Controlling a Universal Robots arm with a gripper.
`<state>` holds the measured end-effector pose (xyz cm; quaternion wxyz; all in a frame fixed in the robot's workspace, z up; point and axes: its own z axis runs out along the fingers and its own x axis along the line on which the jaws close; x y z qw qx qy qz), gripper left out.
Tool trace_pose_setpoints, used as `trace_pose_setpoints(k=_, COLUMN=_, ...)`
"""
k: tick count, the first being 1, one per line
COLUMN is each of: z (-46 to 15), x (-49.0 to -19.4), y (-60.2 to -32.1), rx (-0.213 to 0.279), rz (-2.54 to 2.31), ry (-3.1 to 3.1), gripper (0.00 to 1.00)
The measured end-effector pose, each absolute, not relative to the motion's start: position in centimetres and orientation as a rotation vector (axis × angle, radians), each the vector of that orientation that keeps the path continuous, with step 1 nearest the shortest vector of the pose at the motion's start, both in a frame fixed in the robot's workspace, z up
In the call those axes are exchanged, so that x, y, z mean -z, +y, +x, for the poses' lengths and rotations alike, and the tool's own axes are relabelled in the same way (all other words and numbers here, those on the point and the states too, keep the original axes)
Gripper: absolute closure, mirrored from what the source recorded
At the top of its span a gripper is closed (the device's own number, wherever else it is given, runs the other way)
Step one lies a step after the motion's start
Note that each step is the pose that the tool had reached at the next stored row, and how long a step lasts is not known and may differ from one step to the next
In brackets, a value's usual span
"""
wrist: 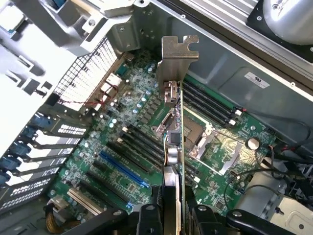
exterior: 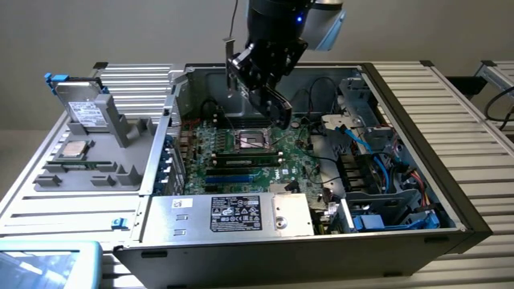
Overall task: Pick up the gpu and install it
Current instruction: 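Insert the gpu into the slot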
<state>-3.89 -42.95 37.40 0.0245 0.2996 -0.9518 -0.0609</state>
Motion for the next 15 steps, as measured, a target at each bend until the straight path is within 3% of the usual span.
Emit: trace_pose_setpoints(k=15, z=-3.89, x=-37.28, y=-42.95, rx=0.172, rz=1.317, ry=-2.783, gripper=0.72)
